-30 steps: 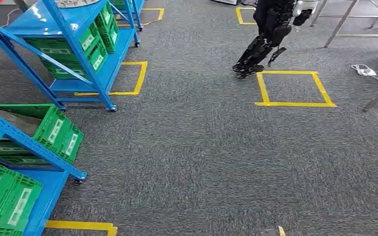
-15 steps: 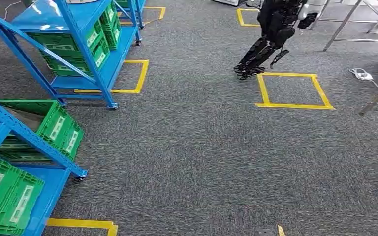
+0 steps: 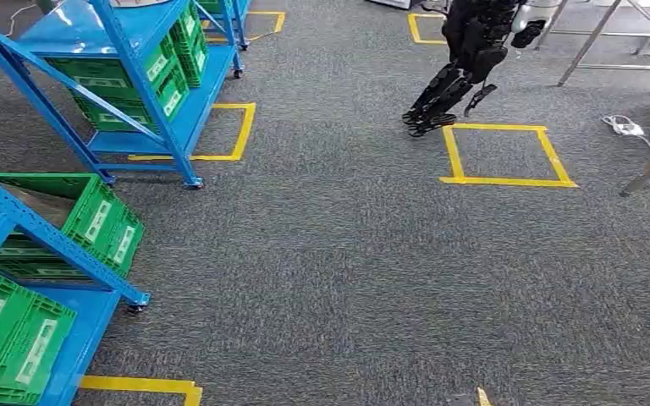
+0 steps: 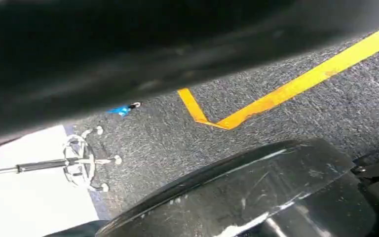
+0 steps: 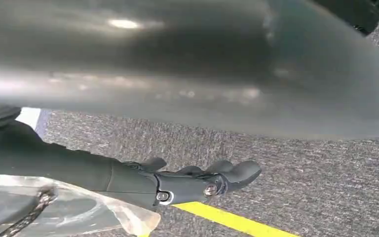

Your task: Take the parts from the cabinet and place them on the table.

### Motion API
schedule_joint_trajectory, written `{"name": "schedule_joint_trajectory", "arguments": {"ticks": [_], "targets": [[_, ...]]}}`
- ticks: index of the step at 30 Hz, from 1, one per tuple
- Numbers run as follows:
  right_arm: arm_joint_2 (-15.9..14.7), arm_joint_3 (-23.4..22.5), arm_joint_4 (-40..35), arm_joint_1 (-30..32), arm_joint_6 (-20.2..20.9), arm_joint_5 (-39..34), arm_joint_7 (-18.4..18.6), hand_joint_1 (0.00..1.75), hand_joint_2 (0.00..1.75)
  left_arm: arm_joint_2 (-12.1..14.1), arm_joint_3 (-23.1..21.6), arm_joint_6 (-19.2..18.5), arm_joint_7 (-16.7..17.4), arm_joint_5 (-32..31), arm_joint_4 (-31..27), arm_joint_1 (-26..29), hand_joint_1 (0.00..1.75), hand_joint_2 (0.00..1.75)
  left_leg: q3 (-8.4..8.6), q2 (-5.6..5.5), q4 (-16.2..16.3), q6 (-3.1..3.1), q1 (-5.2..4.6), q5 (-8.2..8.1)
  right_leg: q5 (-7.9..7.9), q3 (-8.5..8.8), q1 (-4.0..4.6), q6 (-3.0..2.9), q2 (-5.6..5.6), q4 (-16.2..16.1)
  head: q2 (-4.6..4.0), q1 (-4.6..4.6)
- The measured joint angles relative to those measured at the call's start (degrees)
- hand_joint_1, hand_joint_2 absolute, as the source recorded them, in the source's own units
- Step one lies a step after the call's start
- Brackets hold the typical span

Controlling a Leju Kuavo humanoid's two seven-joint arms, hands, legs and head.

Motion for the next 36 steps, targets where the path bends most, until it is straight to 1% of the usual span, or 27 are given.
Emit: {"name": "schedule_joint_trajectory", "arguments": {"ticks": [1,2,3,4,5,7,9,10,12,13,14,15,18,19,20,21,23,24,26,27,28,29,30,33,34,35,36], "targets": [[0.0,0.02,0.0,-0.01,-0.09,0.02,0.11,0.0,0.0,0.0,0.0,0.0,0.07,-0.02,0.0,0.0,0.0,0.0,-0.02,0.0,0.09,0.05,-0.07,-0.04,0.07,0.06,-0.04,0.05,0.0,-0.13,0.0,0.0],[0.07,0.04,0.0,-0.03,-0.2,0.07,0.24,0.0,0.0,0.13,0.0,0.0,0.17,-0.09,0.0,0.01,0.0,0.0,-0.06,-0.12,0.07,0.99,-0.41,-0.07,0.55,0.37,-0.37,0.82,-0.21,-0.8,0.0,-0.07],[0.07,0.09,0.0,-0.11,-0.26,0.11,0.39,0.0,0.0,0.13,0.0,0.0,0.17,-0.09,0.0,-0.04,0.0,0.0,0.54,-0.13,-1.31,1.55,-0.41,0.57,0.77,0.98,-0.29,1.16,-0.32,-1.53,0.0,-0.11],[0.07,0.11,0.0,-0.11,-0.37,0.15,0.48,0.0,0.0,0.07,0.0,0.0,0.24,-0.11,0.0,-0.06,0.0,0.0,1.66,-0.2,-3.01,1.72,0.09,1.57,0.17,0.55,-0.4,0.91,-0.17,-0.95,0.0,0.11],[0.04,0.15,0.0,-0.15,-0.55,0.15,0.48,0.0,0.0,0.07,0.0,0.0,0.26,-0.17,0.0,-0.07,0.0,0.0,2.03,-0.4,-3.93,2.22,0.06,2.04,-1.91,-0.57,-0.2,0.63,0.01,1.51,0.0,0.22],[0.04,0.28,0.0,-0.2,-0.7,0.17,0.57,0.0,0.0,0.13,0.0,-0.04,0.37,-0.17,0.0,-0.14,0.0,0.0,1.89,-0.81,-3.86,2.12,-0.01,2.15,-6.23,-4.7,-0.15,0.41,0.05,10.6,0.0,0.46],[0.07,0.35,0.0,-0.14,-0.87,0.15,0.63,0.0,0.0,0.13,0.0,-0.15,0.39,-0.17,0.0,-0.01,0.0,0.0,1.87,-1.38,-3.73,1.96,-0.06,2.03,-7.83,-7.23,-0.15,0.52,0.05,15.89,0.0,0.44],[0.09,0.42,-0.02,-0.11,-0.85,0.15,0.66,0.0,0.0,0.13,0.0,-0.15,0.42,-0.17,0.0,0.03,0.0,0.0,1.89,-2.02,-3.58,1.75,-0.02,1.92,-6.54,-6.66,-0.28,0.58,0.05,14.78,0.0,0.48],[0.04,0.44,0.0,-0.11,-0.92,0.15,0.63,0.0,0.0,0.07,0.0,-0.15,0.41,-0.17,0.0,0.01,0.0,0.0,1.92,-3.24,-3.04,1.11,0.22,1.58,-2.12,-2.3,-0.72,0.71,0.4,6.66,0.0,0.46],[0.0,0.44,0.0,-0.11,-0.98,0.15,0.63,0.0,0.0,0.07,0.0,-0.17,0.42,-0.17,0.0,-0.03,0.0,0.0,1.8,-3.93,-2.36,0.5,0.41,1.18,-0.26,0.87,-1.1,0.95,2.01,0.97,0.0,0.5],[0.02,0.44,-0.02,-0.24,-0.98,0.15,0.66,0.0,0.0,0.11,0.0,-0.15,0.41,-0.17,0.0,-0.04,0.0,0.0,1.49,-4.26,-2.07,0.09,0.49,0.96,-2.13,1.46,-1.13,1.14,4.07,0.29,0.0,0.52],[0.09,0.46,-0.02,-0.32,-0.94,0.15,0.63,0.0,0.0,0.17,0.0,-0.15,0.44,-0.2,0.0,-0.15,0.0,0.0,1.03,-4.93,-1.14,-0.53,0.11,0.54,-1.71,1.78,-1.02,0.28,3.27,0.1,0.0,0.61],[0.09,0.46,-0.02,-0.18,-0.92,0.15,0.74,0.0,0.0,0.2,0.0,-0.15,0.44,-0.37,0.0,0.09,0.0,0.0,0.78,-6.06,-1.38,-1.14,0.47,0.84,-1.69,1.66,-0.69,-0.69,1.82,0.7,0.0,0.59],[0.09,0.46,0.0,-0.23,-0.96,0.15,0.72,0.0,0.0,0.28,0.0,-0.15,0.44,-0.35,0.0,0.14,0.0,0.0,0.77,-5.2,-0.91,-1.32,0.54,0.37,-1.65,1.67,-0.81,-1.03,1.2,0.54,0.0,0.52],[0.07,0.46,0.0,-0.25,-0.98,0.15,0.66,0.0,0.0,0.26,0.0,-0.15,0.44,-0.37,0.0,0.11,0.0,0.0,-0.07,-2.57,1.01,-1.52,0.32,-0.98,-1.7,1.76,-0.71,-1.34,0.77,0.54,0.0,0.18],[0.09,0.46,0.0,-0.21,-0.98,0.15,0.63,0.0,0.0,0.26,0.0,-0.15,0.44,-0.37,0.0,-0.07,0.0,0.0,-2.18,-1.09,5.32,-1.73,0.33,-3.41,-1.8,1.76,-0.51,-1.56,-0.02,0.54,0.0,0.0],[0.09,0.46,0.0,0.06,-0.96,0.15,0.63,0.0,0.0,0.26,0.0,-0.15,0.42,-0.42,0.0,-0.18,0.0,0.0,-6.73,-0.27,14.71,-1.81,0.32,-7.44,-2.02,1.75,-0.17,-1.88,-1.67,0.54,0.0,0.02],[0.09,0.46,0.0,0.1,-0.98,0.15,0.63,0.0,0.0,0.26,0.0,-0.15,0.42,-0.42,0.0,-0.12,0.0,0.0,-8.14,-0.21,17.58,-1.71,0.32,-8.03,-2.12,1.77,0.0,-2.02,-2.48,0.55,0.0,0.05],[0.09,0.48,0.0,0.01,-1.07,0.15,0.66,0.0,0.0,0.26,0.0,-0.15,0.39,-0.42,0.0,0.21,0.0,0.0,-6.91,-0.09,14.91,-1.2,0.17,-5.14,-2.31,2.01,0.28,-2.17,-3.7,0.55,0.0,0.02],[0.09,0.48,0.0,-0.08,-1.14,0.17,0.66,0.0,0.0,0.26,0.0,-0.15,0.35,-0.42,0.0,0.24,0.0,0.0,-4.36,0.3,9.6,-0.65,-0.06,-1.99,-2.46,2.31,0.43,-2.15,-4.43,0.55,0.0,0.02],[0.09,0.5,0.0,-0.16,-1.14,0.2,0.7,0.0,0.0,0.26,0.0,-0.04,0.31,-0.42,0.0,0.2,0.0,0.0,-1.63,1.55,4.07,0.06,-0.47,0.66,-2.62,2.64,0.54,-2.15,-5.13,0.52,0.0,0.04],[0.09,0.52,0.0,-0.19,-1.18,0.24,0.74,0.0,0.0,0.28,0.0,0.02,0.31,-0.39,0.0,0.07,0.0,0.0,0.05,4.44,0.56,0.84,-1.18,1.18,-2.75,2.79,0.54,-2.14,-5.67,0.45,0.0,0.06],[0.13,0.55,0.0,-0.21,-1.18,0.26,0.74,0.0,0.0,0.33,0.02,0.02,0.31,-0.31,0.0,-0.19,0.0,0.0,0.36,5.57,-0.39,1.07,-1.65,0.49,-2.99,2.85,1.02,-1.79,-6.34,0.59,0.0,0.0],[0.13,0.92,0.0,-0.46,-1.38,0.5,0.81,0.0,0.0,0.31,0.07,0.04,0.31,-0.04,0.0,0.02,0.0,0.0,-0.25,3.54,-0.47,1.12,-1.77,0.61,-2.97,3.21,0.88,-1.3,-8.49,0.07,0.0,-0.02],[0.13,1.14,0.0,-0.67,-1.53,0.76,0.79,0.0,0.0,0.35,0.09,0.11,0.35,0.02,0.0,0.16,0.0,0.0,0.43,2.7,-1.49,1.39,-1.35,1.16,-3.24,3.48,1.07,-0.83,-8.81,-0.01,0.0,-0.02],[0.13,1.38,0.0,-0.84,-1.77,1.07,0.79,0.0,0.0,0.31,0.11,0.13,0.44,0.07,0.0,0.38,0.0,0.0,0.68,2.22,-2.04,1.38,-1.09,1.55,-3.97,2.99,0.71,-0.43,-5.03,0.86,0.0,0.22],[0.13,1.64,0.0,-0.83,-2.01,1.44,0.7,0.0,0.0,0.31,0.11,0.15,0.46,0.07,0.0,0.27,0.0,0.0,0.65,1.69,-2.13,1.8,-0.91,1.77,-5.95,1.63,0.55,-0.47,-1.89,3.88,0.0,0.37]]}}
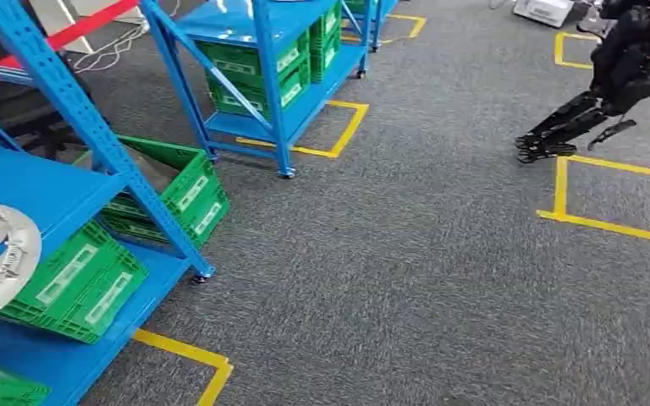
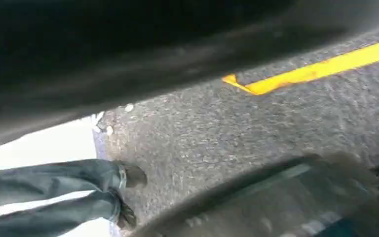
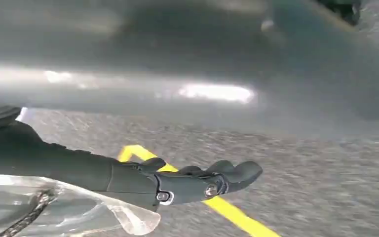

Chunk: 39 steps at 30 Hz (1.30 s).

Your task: Take the parts from the cabinet and place them on the table.

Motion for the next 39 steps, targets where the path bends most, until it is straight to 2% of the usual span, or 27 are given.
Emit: {"name": "schedule_joint_trajectory", "arguments": {"ticks": [2,3,4,6,7,8,9,12,13,15,16,18,19,20,22,23,24,25,28,29,30,31,33,35,37,38,39], "targets": [[-0.02,0.63,0.0,0.33,-0.13,0.85,-0.04,0.0,0.0,-0.24,0.0,0.0,0.0,0.0,0.0,-0.33,0.0,0.0,-0.21,-1.76,0.01,0.22,0.03,0.07,-4.18,-4.69,-0.05,0.23,1.84,9.64,0.0,0.07],[0.0,0.99,0.0,0.48,-0.13,1.27,-0.04,0.0,0.0,-0.26,0.0,0.0,0.0,-0.02,0.0,-0.29,0.0,0.0,-0.21,-2.66,0.04,0.23,-0.01,0.06,-5.2,-6.66,-0.03,0.33,1.93,13.18,0.0,0.03],[0.0,1.44,0.0,0.58,-0.15,1.71,-0.07,0.0,0.0,-0.24,0.0,0.0,0.0,-0.02,0.0,-0.17,0.0,0.0,-0.15,-3.54,0.07,0.23,-0.03,0.06,-4.7,-7.59,-0.05,0.38,1.93,14.27,0.0,0.05],[-0.02,1.92,0.0,0.53,-0.22,2.21,-0.07,0.0,0.0,-0.22,0.02,0.0,0.0,-0.04,0.0,0.08,0.0,0.0,0.12,-5.25,0.18,0.11,0.01,-0.02,-0.06,-5.46,-0.07,0.36,2.04,8.59,0.0,0.05],[-0.02,2.19,0.0,0.47,-0.22,2.32,-0.07,0.0,0.0,-0.24,0.02,0.0,0.0,-0.04,0.0,0.09,0.0,0.0,0.28,-6.21,0.34,-0.13,0.08,-0.18,3.26,-2.87,-0.2,0.29,2.78,2.62,0.0,0.05],[-0.04,2.36,0.0,0.47,-0.22,2.41,-0.09,0.0,0.0,-0.33,0.02,0.0,0.0,-0.04,0.0,0.08,0.0,0.0,0.27,-6.91,0.56,-0.45,0.13,-0.4,5.09,-0.84,-0.5,0.25,5.35,-2.28,0.0,0.09],[-0.04,2.6,0.0,0.42,-0.22,2.41,-0.09,0.0,0.0,-0.33,0.02,0.0,0.0,-0.04,0.0,-0.04,0.0,0.0,-0.05,-7.51,1.06,-0.79,-0.24,-0.61,4.07,-0.28,-0.84,0.2,8.35,-3.45,0.0,0.03],[-0.04,2.95,0.0,0.39,-0.22,2.41,-0.11,0.0,0.0,-0.31,0.02,0.02,0.0,-0.07,0.02,0.15,0.0,0.0,-0.9,-9.59,1.03,-1.68,0.37,-0.2,3.94,0.34,-0.49,-0.39,6.53,-3.49,0.0,-0.04],[0.02,3.04,-0.02,0.39,-0.22,2.43,-0.11,0.0,0.0,-0.22,0.04,0.02,0.0,-0.04,0.0,0.24,0.0,0.0,-1.07,-10.18,1.21,-1.97,0.18,-0.35,4.1,0.53,-0.97,-0.75,5.73,-3.92,0.0,-0.08],[0.11,3.13,-0.04,0.3,-0.24,2.43,-0.2,0.0,0.0,-0.17,0.07,0.04,0.0,-0.04,0.02,0.29,0.0,0.0,-2.39,-3.91,4.22,-2.76,-0.11,-2.51,4.0,0.97,-0.96,-1.46,4.08,-4.2,0.0,-0.76],[0.11,3.13,-0.04,0.44,-0.26,2.52,-0.17,0.0,0.0,-0.15,0.07,0.04,0.0,-0.07,0.02,0.13,0.0,0.0,-4.54,-2.5,8.54,-3.14,0.11,-4.73,3.89,1.07,-0.82,-1.64,3.01,-4.2,0.0,-0.83],[0.09,3.17,-0.04,0.69,-0.26,3.72,-0.04,0.0,0.0,-0.15,0.07,0.07,0.0,-0.26,0.0,-0.03,0.0,0.0,-9.2,-1.92,17.55,-3.57,0.6,-8.07,3.51,1.29,-0.7,-1.82,0.89,-4.19,0.0,-0.83],[0.09,3.19,-0.04,0.66,-0.24,4.29,0.07,0.0,0.0,-0.13,0.07,0.07,0.0,-0.55,0.02,0.07,0.0,0.0,-10.21,-1.87,19.36,-3.74,0.8,-8.03,3.37,1.42,-0.7,-1.78,0.08,-4.17,0.0,-0.85],[0.09,3.21,-0.04,0.58,-0.22,4.99,0.15,0.0,0.0,-0.11,0.07,0.09,0.0,-0.59,0.0,0.26,0.0,0.0,-9.83,-1.79,18.41,-3.84,0.95,-6.62,3.16,1.64,-0.71,-1.77,-0.67,-4.17,0.0,-0.83],[0.29,3.3,-0.07,0.35,-0.31,6.65,0.28,0.0,0.0,0.04,0.09,0.37,-0.04,-0.53,0.0,0.48,0.0,0.0,-5.58,-0.84,9.46,-3.63,1.0,-1.07,2.68,2.39,-0.74,-1.56,-2.1,-4.18,0.0,-0.85],[0.42,3.37,-0.07,0.25,-0.46,7.64,0.28,0.0,0.0,0.07,0.13,0.63,-0.22,-0.46,0.0,0.46,0.0,0.0,-3.1,1.05,4.4,-3.31,0.86,1.21,2.4,2.76,-0.69,-1.37,-2.68,-4.2,0.0,-0.87],[0.44,3.43,-0.07,0.17,-0.77,8.33,0.26,0.0,0.0,0.07,0.2,0.9,-0.35,-0.37,0.0,0.33,0.0,0.0,-1.98,4.27,2.4,-3.15,0.16,0.43,2.08,2.46,-0.4,-0.93,-3.17,-4.2,0.0,-0.83],[0.46,3.5,-0.09,0.09,-1.0,9.14,0.04,0.0,0.0,0.09,0.33,0.96,-0.5,-0.09,0.0,0.09,0.0,0.0,-2.02,3.9,1.87,-2.51,-0.03,0.3,1.72,2.66,-0.13,-0.49,-3.67,-4.09,0.0,-0.9],[0.61,3.56,-0.09,-0.29,-1.66,11.12,-1.05,0.0,0.0,0.22,0.59,1.16,-1.09,0.11,0.02,0.42,0.0,0.0,-2.44,1.81,1.71,-1.64,-0.2,0.34,1.58,4.04,-0.11,0.2,-5.87,-4.69,0.0,-0.91],[0.72,3.56,-0.09,-0.49,-1.84,11.44,-1.38,0.0,0.0,0.26,0.83,1.36,-1.18,0.24,0.02,0.51,0.0,0.0,-1.77,1.02,1.07,-1.13,0.43,0.73,0.93,3.6,-0.48,0.6,-4.82,-4.51,0.0,-0.85],[0.72,3.56,-0.09,-0.65,-2.03,11.59,-1.55,0.0,0.0,0.28,1.09,1.71,-1.42,0.55,0.02,0.55,0.0,0.0,-1.71,0.61,0.97,-0.7,0.48,0.73,-0.46,2.91,-0.43,0.61,-1.45,-2.53,0.0,-0.48],[0.72,3.56,-0.09,-0.68,-2.14,11.68,-1.53,0.0,0.0,0.28,1.29,1.92,-1.82,0.7,0.02,0.45,0.0,0.0,-1.81,-0.02,0.97,-0.47,0.44,0.75,-2.25,1.16,-0.45,0.6,0.38,1.11,0.0,-0.28],[0.72,3.59,-0.09,-0.45,-2.16,11.87,-1.16,0.0,0.0,0.11,1.38,2.03,-2.8,1.05,0.02,0.37,0.0,0.0,-1.81,-1.42,0.98,-0.25,0.38,0.67,-5.66,-3.32,-0.48,0.69,1.73,9.63,0.0,-0.26],[0.81,3.61,-0.11,-0.2,-2.19,12.0,-0.87,0.0,0.0,0.09,1.44,2.08,-3.41,1.16,0.02,0.46,0.0,0.0,-1.7,-2.85,1.02,-0.19,0.3,0.63,-6.19,-6.46,-0.46,0.79,1.93,14.35,0.0,-0.26],[0.81,3.61,-0.11,-0.01,-2.19,12.0,-0.72,0.0,0.0,0.07,1.73,2.08,-3.43,1.55,0.02,0.66,0.0,0.0,-1.37,-4.54,1.09,-0.26,0.3,0.49,-2.43,-6.27,-0.47,0.68,1.99,11.42,0.0,-0.24],[0.81,3.61,-0.11,0.0,-2.16,11.98,-0.55,0.0,0.0,0.0,1.97,2.08,-3.32,1.92,0.02,0.77,0.0,0.0,-1.14,-5.47,1.2,-0.46,0.34,0.34,1.06,-4.43,-0.52,0.61,2.36,6.33,0.0,-0.26],[0.81,3.61,-0.11,0.0,-2.16,11.89,-0.13,0.0,0.0,-0.13,2.36,2.03,-3.08,2.23,0.02,0.85,0.0,0.0,-1.0,-6.3,1.4,-0.73,0.4,0.12,4.28,-2.14,-0.66,0.45,3.79,0.51,0.0,-0.26]]}}
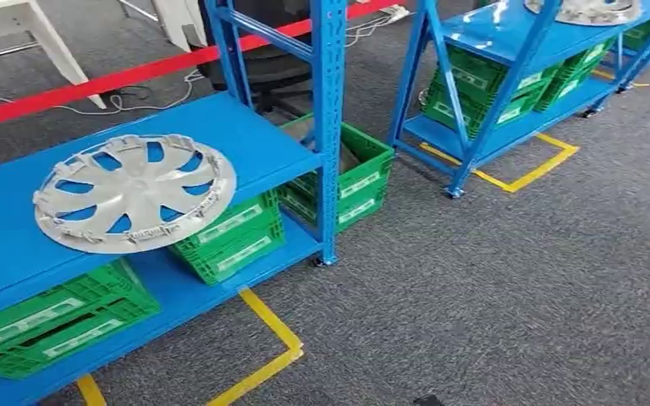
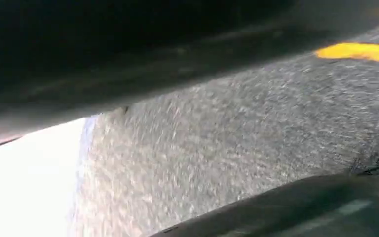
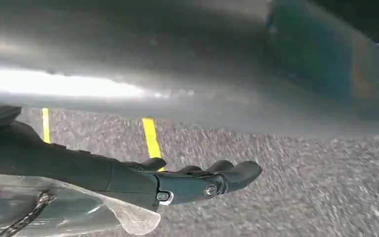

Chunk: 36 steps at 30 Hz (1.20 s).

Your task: Take the parts from the cabinet and place them on the table.

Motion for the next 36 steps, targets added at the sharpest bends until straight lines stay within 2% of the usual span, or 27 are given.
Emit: {"name": "schedule_joint_trajectory", "arguments": {"ticks": [1,2,5,6,7,8,10,11,12,13,14,15,16,17,21,22,23,24,25,26,27,28,30,31,32,34,36], "targets": [[0.0,0.0,0.0,0.03,0.0,-0.11,0.37,0.0,0.0,-0.15,0.37,-0.07,0.04,0.28,0.0,0.09,0.0,0.0,-0.22,-0.52,0.21,-0.3,0.05,-0.2,-0.23,1.01,-0.33,-0.17,3.42,-2.35,0.0,-0.06],[0.0,0.0,0.0,0.07,0.02,-0.17,0.59,0.0,0.0,-0.17,0.59,-0.07,0.04,0.46,0.0,-0.02,0.0,0.0,-0.66,-1.27,0.85,-0.64,-0.19,-0.39,-0.53,1.61,-0.52,-0.24,3.88,-3.7,0.0,-0.09],[0.09,0.0,0.0,0.16,0.02,-0.31,1.79,0.0,0.0,-0.48,1.47,-0.33,-0.24,1.64,0.0,0.54,0.0,0.0,-1.21,-3.03,0.31,-1.72,0.34,0.16,-0.38,1.83,-0.01,-0.95,2.24,-3.35,0.0,-0.05],[0.42,0.0,-0.07,0.11,0.02,-0.31,2.01,0.0,0.0,-0.39,2.01,-0.46,-0.55,2.03,0.0,0.58,0.0,0.0,-1.12,-2.85,0.64,-2.0,0.23,-0.2,-0.16,2.1,-0.53,-1.37,1.25,-3.86,0.0,-0.04],[0.37,-0.02,-0.04,0.09,-0.2,-0.35,2.1,0.0,0.0,-0.55,2.21,-0.46,-0.79,2.19,0.0,0.63,0.0,0.0,-1.57,0.61,1.87,-2.31,-0.16,-1.14,-0.24,2.32,-0.48,-1.76,0.62,-3.95,0.0,-0.44],[0.42,-0.02,-0.07,0.13,-0.13,-0.37,2.12,0.0,0.0,-0.59,2.31,-0.48,-0.94,2.31,0.0,0.5,0.0,0.0,-3.2,2.78,5.29,-2.67,-0.06,-3.21,-0.39,2.45,-0.38,-2.12,-0.33,-3.97,0.0,-0.83],[0.42,0.0,-0.07,0.37,-0.02,-0.35,2.29,0.0,0.0,-0.59,2.6,-0.52,-1.03,2.4,0.0,0.29,0.0,0.0,-7.63,4.26,14.43,-3.06,0.2,-7.36,-0.68,2.61,-0.18,-2.39,-2.29,-3.96,0.0,-0.79],[0.44,-0.02,-0.07,0.4,-0.02,-0.35,2.31,0.0,0.0,-0.63,2.88,-0.66,-1.03,2.4,0.0,0.3,0.0,0.0,-9.49,4.42,18.16,-3.23,0.36,-8.33,-0.79,2.66,-0.17,-2.38,-3.33,-3.95,0.0,-0.83],[0.44,0.0,-0.07,0.37,-0.02,-0.37,2.29,0.0,0.0,-0.63,3.06,-0.79,-1.03,2.43,0.0,0.45,0.0,0.0,-9.62,4.49,18.32,-3.3,0.47,-7.68,-0.91,2.79,-0.17,-2.38,-3.98,-3.95,0.0,-0.81],[0.46,0.0,-0.07,0.29,-0.02,-0.37,2.29,0.0,0.0,-0.63,3.21,-0.83,-1.03,2.42,0.0,0.66,0.0,0.0,-8.34,4.61,15.85,-3.27,0.54,-5.6,-1.06,2.98,-0.17,-2.34,-4.72,-3.95,0.0,-0.85],[0.5,0.0,-0.07,0.22,-0.02,-0.37,2.29,0.0,0.0,-0.63,3.28,-0.83,-1.03,2.43,0.0,0.77,0.0,0.0,-6.11,4.91,11.42,-3.13,0.54,-3.07,-1.22,3.27,-0.17,-2.26,-5.33,-3.95,0.0,-0.83],[0.5,0.0,-0.07,0.18,-0.04,-0.35,2.29,0.0,0.0,-0.63,3.3,-0.83,-1.03,2.43,0.0,0.79,0.0,0.0,-3.36,5.87,6.08,-2.85,0.49,-0.55,-1.42,3.62,-0.17,-2.12,-5.95,-3.95,0.0,-0.83],[0.52,0.0,-0.07,0.15,-0.04,-0.35,2.29,0.0,0.0,-0.63,3.32,-0.83,-1.05,2.45,0.0,0.76,0.0,0.0,-1.13,8.79,1.61,-2.4,0.16,0.75,-1.62,3.89,-0.05,-1.93,-6.42,-3.96,0.0,-0.83],[0.55,0.0,-0.07,0.14,-0.04,-0.37,2.29,0.0,0.0,-0.63,3.32,-0.83,-1.05,2.43,0.0,0.49,0.0,0.0,-0.73,9.95,0.7,-1.98,-0.55,-0.23,-2.0,3.92,0.41,-1.42,-7.07,-3.87,0.0,-0.9],[0.7,0.0,-0.07,-0.13,-0.15,-0.44,1.9,0.0,0.0,-0.72,3.52,-0.94,-1.47,2.6,0.0,0.67,0.0,0.0,-0.68,7.17,-0.05,-0.6,-0.42,0.2,-2.25,5.2,0.42,-0.25,-9.3,-4.75,0.0,-0.88],[0.72,0.0,-0.09,-0.23,-0.13,-0.44,1.55,0.0,0.0,-0.77,3.65,-0.96,-1.92,2.79,0.0,0.73,0.0,0.0,-0.34,6.57,-0.48,-0.23,-0.09,0.52,-3.04,4.67,0.17,0.06,-6.73,-3.95,0.0,-0.58],[0.74,0.0,-0.09,-0.28,-0.2,-0.46,1.18,0.0,0.0,-0.76,3.76,-0.79,-2.58,3.03,0.0,0.6,0.0,0.0,-0.39,6.09,-0.51,0.21,0.02,0.66,-5.0,3.21,0.09,0.04,-4.04,-0.88,0.0,-0.4],[0.74,-0.02,-0.09,-0.26,-0.22,-0.5,1.0,0.0,0.0,-0.81,3.85,-0.79,-3.08,3.19,0.0,0.38,0.0,0.0,-0.47,5.34,-0.51,0.35,0.05,0.6,-7.06,1.01,0.07,0.09,-2.77,3.55,0.0,-0.2],[0.74,0.0,-0.09,-0.11,-0.22,-0.57,0.85,0.0,0.0,-0.85,4.0,-0.81,-3.37,3.21,0.0,0.26,0.0,0.0,-0.47,4.57,-0.51,0.46,-0.01,0.54,-9.07,-1.6,0.09,0.14,-2.14,8.56,0.0,-0.22],[0.74,-0.02,-0.09,0.0,-0.28,-0.74,0.44,0.0,0.0,-0.87,4.26,-0.83,-3.5,3.21,0.0,0.22,0.0,0.0,-0.45,3.81,-0.49,0.55,-0.08,0.48,-10.09,-3.74,0.16,0.2,-1.92,12.21,0.0,-0.22],[0.79,-0.02,-0.09,0.08,-0.33,-0.98,-0.05,0.0,0.0,-0.85,4.39,-0.85,-3.52,3.21,0.0,0.22,0.0,0.0,-0.37,2.96,-0.47,0.56,-0.13,0.47,-9.63,-4.89,0.15,0.18,-1.87,13.51,0.0,-0.2],[0.81,-0.02,-0.11,0.1,-0.42,-1.27,-0.44,0.0,0.0,-0.85,4.55,-0.92,-3.52,3.21,0.0,0.22,0.0,0.0,-0.23,2.1,-0.45,0.52,-0.14,0.43,-7.73,-4.67,0.15,0.1,-1.85,11.99,0.0,-0.24],[0.81,-0.04,-0.13,-0.02,-0.63,-1.9,-1.1,0.0,0.0,-0.85,4.72,-1.18,-3.5,3.19,0.0,0.22,0.0,0.0,0.13,0.34,-0.29,0.26,-0.11,0.24,-1.65,-0.96,0.09,-0.12,-1.05,2.65,0.0,-0.22],[0.81,-0.09,-0.11,-0.05,-0.81,-2.34,-1.31,0.0,0.0,-0.94,4.72,-1.22,-3.5,3.17,0.0,0.22,0.0,0.0,0.15,-0.36,-0.11,-0.02,-0.03,0.05,0.54,1.12,-0.05,-0.3,0.99,-2.45,0.0,-0.18],[0.81,-0.13,-0.13,-0.13,-0.83,-2.56,-1.31,0.0,0.0,-1.03,4.74,-1.31,-3.5,3.17,0.0,0.14,0.0,0.0,-0.13,-0.8,0.11,-0.31,-0.28,-0.11,-0.76,1.67,-0.19,-0.44,3.25,-3.4,0.0,-0.29],[0.81,-0.33,-0.13,-0.04,-0.92,-3.04,-1.38,0.0,0.0,-1.07,4.76,-1.4,-3.52,3.23,0.0,0.05,0.0,0.0,-0.67,-2.02,0.33,-0.98,0.1,0.06,-0.55,2.23,0.0,-0.64,2.35,-3.79,0.0,-0.26],[0.81,-0.68,-0.13,0.01,-0.98,-3.41,-1.34,0.0,0.0,-1.25,4.94,-1.42,-3.56,3.72,0.0,0.43,0.0,0.0,-0.91,-3.19,0.1,-1.68,0.2,0.23,-0.38,2.45,-0.03,-1.28,1.33,-3.97,0.0,-0.26]]}}
